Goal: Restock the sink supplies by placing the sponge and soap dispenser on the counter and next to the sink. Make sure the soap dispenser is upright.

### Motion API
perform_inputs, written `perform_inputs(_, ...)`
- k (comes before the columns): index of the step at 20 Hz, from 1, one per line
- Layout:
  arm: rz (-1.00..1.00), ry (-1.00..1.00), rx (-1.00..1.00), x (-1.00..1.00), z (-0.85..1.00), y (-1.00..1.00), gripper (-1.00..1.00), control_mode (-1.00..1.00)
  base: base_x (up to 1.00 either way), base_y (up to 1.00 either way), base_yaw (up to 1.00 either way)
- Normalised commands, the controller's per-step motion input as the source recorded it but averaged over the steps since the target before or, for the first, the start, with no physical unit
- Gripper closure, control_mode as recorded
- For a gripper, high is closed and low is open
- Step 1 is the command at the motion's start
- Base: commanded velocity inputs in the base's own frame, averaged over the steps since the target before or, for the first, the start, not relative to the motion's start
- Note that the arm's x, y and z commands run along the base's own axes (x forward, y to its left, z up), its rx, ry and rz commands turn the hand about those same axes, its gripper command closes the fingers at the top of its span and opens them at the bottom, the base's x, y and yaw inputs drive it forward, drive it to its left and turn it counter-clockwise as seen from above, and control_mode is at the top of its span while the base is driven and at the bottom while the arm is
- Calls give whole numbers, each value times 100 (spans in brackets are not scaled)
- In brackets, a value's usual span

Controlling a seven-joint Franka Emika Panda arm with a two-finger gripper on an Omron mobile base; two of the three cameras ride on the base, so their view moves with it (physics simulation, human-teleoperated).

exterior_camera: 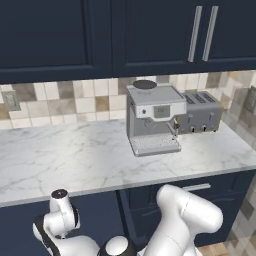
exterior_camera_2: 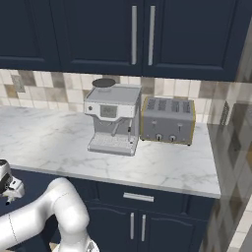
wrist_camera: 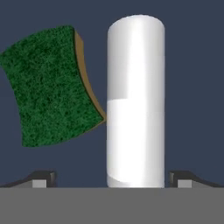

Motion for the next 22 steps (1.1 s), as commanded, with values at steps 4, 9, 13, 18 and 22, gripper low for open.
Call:
perform_inputs(4, 0, 6, -4, -31, -58, 0, -100, -100, 0, 0, 0)
perform_inputs(9, 0, 6, -4, -21, -45, 0, -100, -100, 0, 0, 0)
perform_inputs(13, 0, 11, -8, -7, -69, 0, -100, -100, 0, 0, 0)
perform_inputs(18, 0, 10, -10, -11, -74, 4, 100, -100, 0, 0, 0)
perform_inputs(22, 0, 0, 0, -7, -17, 2, 100, -100, 0, 0, 0)
